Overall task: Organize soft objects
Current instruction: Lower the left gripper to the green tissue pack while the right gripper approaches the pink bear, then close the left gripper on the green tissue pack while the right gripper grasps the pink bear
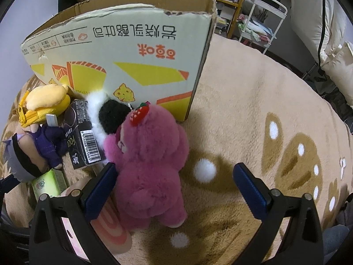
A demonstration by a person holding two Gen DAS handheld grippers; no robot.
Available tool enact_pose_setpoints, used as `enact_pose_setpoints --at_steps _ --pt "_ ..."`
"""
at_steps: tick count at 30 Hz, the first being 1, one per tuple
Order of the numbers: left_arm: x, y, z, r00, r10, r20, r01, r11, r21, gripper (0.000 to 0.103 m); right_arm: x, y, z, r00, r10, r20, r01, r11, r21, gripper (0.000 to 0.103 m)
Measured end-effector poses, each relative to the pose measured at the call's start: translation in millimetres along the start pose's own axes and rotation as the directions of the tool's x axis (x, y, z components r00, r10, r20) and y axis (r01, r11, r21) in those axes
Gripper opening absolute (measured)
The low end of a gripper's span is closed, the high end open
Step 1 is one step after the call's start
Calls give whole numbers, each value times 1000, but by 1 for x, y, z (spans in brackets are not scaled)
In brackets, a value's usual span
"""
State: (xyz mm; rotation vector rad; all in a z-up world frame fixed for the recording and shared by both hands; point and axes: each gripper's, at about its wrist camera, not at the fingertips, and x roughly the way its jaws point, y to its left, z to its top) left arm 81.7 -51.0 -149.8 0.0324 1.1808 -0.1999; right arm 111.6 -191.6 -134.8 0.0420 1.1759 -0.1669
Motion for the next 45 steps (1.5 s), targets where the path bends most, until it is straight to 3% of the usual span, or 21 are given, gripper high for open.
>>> enact_pose_setpoints --at_steps 6,10,12,19,27,35,39,43,45 --pt "3 3 0 1000 -4 -20 4 1000 -6 100 3 -1 -1 1000 -1 -8 1 1000 -3 103" --pt "4 -5 0 999 39 -33 -36 996 80 100 3 0 -1 1000 -5 -7 5 1000 -5 103" --pt "4 -4 1 998 43 -41 -40 996 74 99 3 1 -1 1000 -13 -6 13 1000 -14 103" --pt "8 10 5 993 -31 -117 32 999 7 91 5 2 -2 1000 -4 -12 4 1000 -8 103" --pt "5 3 3 990 -80 -118 84 996 33 77 8 1 -2 998 58 -36 -57 998 16 89" --pt "10 -13 -3 992 -38 -120 50 994 96 77 11 4 -5 997 64 -42 -64 998 14 86" --pt "16 -22 -9 990 -17 -141 35 991 128 69 12 2 -4 996 76 -46 -75 997 23 86" --pt "12 -29 -14 990 -18 -138 37 990 136 66 13 -2 -2 995 89 -48 -88 996 31 85" --pt "12 -27 -15 990 -28 -139 46 991 125 66 12 -3 0 991 122 -45 -121 992 36 69"
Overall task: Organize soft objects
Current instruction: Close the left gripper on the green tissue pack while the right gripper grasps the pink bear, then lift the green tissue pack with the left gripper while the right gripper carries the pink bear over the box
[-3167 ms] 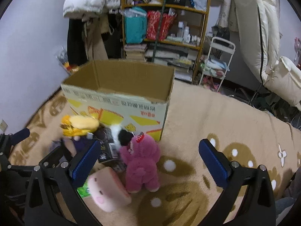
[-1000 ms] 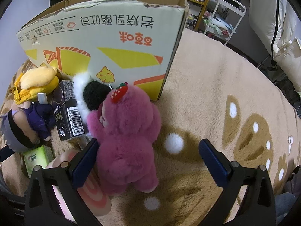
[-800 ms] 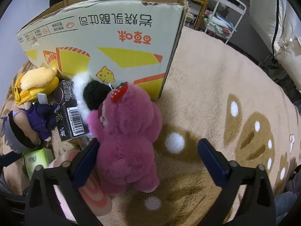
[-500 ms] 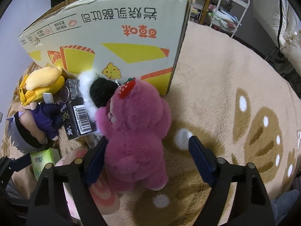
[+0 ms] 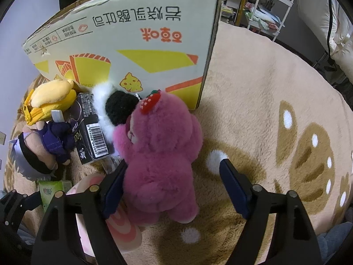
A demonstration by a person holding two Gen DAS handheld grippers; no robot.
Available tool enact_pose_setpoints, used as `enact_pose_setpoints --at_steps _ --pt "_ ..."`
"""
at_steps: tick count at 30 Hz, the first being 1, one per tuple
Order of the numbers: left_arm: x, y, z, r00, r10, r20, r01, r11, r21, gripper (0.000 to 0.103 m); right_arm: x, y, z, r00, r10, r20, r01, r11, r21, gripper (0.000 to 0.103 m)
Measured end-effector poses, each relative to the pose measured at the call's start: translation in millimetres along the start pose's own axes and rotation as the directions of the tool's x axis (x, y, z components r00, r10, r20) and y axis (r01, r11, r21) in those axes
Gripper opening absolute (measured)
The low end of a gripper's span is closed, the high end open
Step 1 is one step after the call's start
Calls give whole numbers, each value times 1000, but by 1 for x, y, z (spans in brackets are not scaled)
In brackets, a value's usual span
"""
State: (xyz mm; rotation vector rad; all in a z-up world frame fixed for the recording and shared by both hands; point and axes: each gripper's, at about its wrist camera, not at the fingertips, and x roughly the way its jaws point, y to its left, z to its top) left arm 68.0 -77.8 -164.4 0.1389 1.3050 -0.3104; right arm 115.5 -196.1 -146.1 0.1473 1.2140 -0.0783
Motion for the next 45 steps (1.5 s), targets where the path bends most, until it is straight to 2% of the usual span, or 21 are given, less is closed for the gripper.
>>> enact_pose_setpoints --at_steps 2,11,17,20,24,29,35,38,39,44,45 --pt "-1 6 0 1000 -3 0 3 1000 -2 66 0 -1 1 998 55 -7 -55 998 4 53" --pt "-3 5 2 999 24 24 -25 999 36 65 -8 6 2 998 62 5 -62 998 -10 52" --pt "-17 2 -7 996 71 59 -74 996 45 64 -25 8 -5 998 56 36 -56 998 -9 51" --pt "-29 7 -10 994 68 81 -71 997 36 64 -43 6 -10 996 42 79 -42 999 2 51" --pt "-50 11 -16 989 66 133 -71 997 35 64 -69 2 -14 987 67 148 -75 996 50 51" --pt "-79 14 -22 971 84 223 -93 995 30 64 -104 2 -22 964 79 254 -101 992 74 51" --pt "-125 19 -26 918 110 382 -135 990 39 63 -137 -3 -30 916 52 399 -92 992 83 51" --pt "-146 19 -27 877 131 462 -167 985 38 63 -154 0 -32 887 47 459 -89 994 70 51" --pt "-154 21 -27 856 143 497 -182 983 31 63 -160 1 -32 878 46 477 -87 994 64 51" --pt "-174 30 -23 786 189 589 -230 973 -4 64 -178 6 -33 850 49 525 -82 996 39 51" --pt "-178 29 -22 766 203 610 -254 967 -2 64 -181 6 -32 846 53 531 -86 996 38 51"
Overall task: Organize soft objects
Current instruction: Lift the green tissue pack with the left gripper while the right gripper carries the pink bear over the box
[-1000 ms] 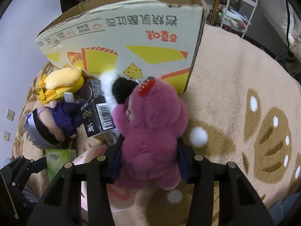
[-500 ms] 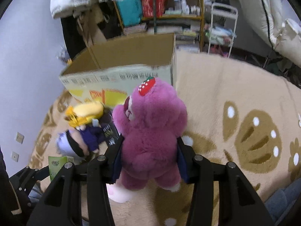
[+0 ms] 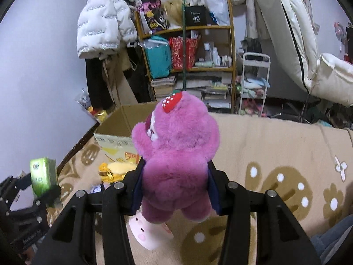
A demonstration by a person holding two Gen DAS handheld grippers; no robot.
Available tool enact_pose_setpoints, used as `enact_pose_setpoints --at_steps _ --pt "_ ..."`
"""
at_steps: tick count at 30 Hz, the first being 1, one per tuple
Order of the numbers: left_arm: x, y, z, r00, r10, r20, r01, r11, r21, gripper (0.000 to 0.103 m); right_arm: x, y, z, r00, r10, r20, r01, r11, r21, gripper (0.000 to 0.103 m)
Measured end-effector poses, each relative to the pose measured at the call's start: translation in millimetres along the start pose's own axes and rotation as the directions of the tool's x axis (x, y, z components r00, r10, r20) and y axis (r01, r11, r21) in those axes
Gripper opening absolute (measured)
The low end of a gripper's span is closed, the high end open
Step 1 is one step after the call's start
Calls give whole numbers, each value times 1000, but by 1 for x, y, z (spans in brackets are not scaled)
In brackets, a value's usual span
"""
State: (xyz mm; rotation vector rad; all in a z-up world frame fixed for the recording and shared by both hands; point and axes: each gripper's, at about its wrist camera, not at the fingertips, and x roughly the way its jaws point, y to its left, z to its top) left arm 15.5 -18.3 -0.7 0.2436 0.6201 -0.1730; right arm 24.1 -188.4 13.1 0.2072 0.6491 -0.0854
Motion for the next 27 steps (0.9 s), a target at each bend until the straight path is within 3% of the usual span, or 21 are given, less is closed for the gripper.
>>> enact_pose_setpoints --at_steps 10,19,27 --pt "-4 6 53 991 24 134 -30 999 40 64 -12 13 37 996 -11 94 17 997 -73 51" --pt "-2 10 110 974 1 227 -14 998 55 64 -15 24 79 985 21 171 -11 998 -60 51" --pt "22 7 128 964 -1 264 -15 998 58 64 3 30 99 980 24 196 -13 998 -59 52"
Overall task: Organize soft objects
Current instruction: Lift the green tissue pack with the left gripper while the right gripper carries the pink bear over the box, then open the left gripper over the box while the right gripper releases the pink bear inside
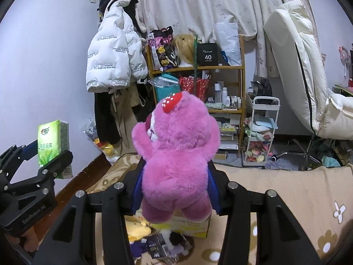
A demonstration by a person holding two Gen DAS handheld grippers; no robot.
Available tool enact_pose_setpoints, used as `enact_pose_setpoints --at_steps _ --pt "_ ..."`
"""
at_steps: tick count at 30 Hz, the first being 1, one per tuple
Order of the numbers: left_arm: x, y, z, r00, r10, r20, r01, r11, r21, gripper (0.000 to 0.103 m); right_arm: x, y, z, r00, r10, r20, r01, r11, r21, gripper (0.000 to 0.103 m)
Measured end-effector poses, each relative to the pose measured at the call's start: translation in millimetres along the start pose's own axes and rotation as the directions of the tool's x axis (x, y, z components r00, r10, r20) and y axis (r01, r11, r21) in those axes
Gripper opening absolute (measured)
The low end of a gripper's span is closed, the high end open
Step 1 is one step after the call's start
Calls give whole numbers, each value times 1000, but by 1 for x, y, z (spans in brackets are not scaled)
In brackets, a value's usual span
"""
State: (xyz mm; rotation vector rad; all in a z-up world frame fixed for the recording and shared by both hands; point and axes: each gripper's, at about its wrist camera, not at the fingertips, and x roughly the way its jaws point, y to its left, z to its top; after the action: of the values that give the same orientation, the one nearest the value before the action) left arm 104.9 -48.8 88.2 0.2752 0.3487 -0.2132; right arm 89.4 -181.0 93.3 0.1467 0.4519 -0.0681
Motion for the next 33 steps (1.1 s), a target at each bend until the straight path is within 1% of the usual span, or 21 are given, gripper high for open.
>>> enact_pose_setpoints --at_steps 4,8,12,16,20,24,26,33 --pt "20 0 -8 999 -13 -30 13 1000 -15 64 16 -5 -2 1000 -6 -9 6 1000 16 52" --pt "45 3 -20 995 -46 -87 41 997 -61 64 29 -8 -8 1000 -19 -15 19 1000 12 52" --pt "66 0 -30 992 -39 -118 33 998 -49 64 50 -12 -17 999 -5 -47 6 1000 19 52" --pt "85 -2 -34 988 -56 -144 48 997 -59 64 69 -15 -29 996 2 -86 0 1000 23 52" --pt "99 -8 -42 985 -55 -166 50 998 -35 64 86 -18 -38 993 18 -120 -14 999 37 52" --pt "119 -11 -53 962 -115 -247 100 992 -71 64 99 -22 -48 988 19 -151 -14 999 34 52" --pt "125 -13 -57 954 -129 -269 112 991 -79 64 105 -26 -50 985 24 -168 -16 999 48 52" --pt "132 -21 -65 949 -122 -290 114 992 -46 65 118 -31 -59 978 26 -207 -15 998 54 52"
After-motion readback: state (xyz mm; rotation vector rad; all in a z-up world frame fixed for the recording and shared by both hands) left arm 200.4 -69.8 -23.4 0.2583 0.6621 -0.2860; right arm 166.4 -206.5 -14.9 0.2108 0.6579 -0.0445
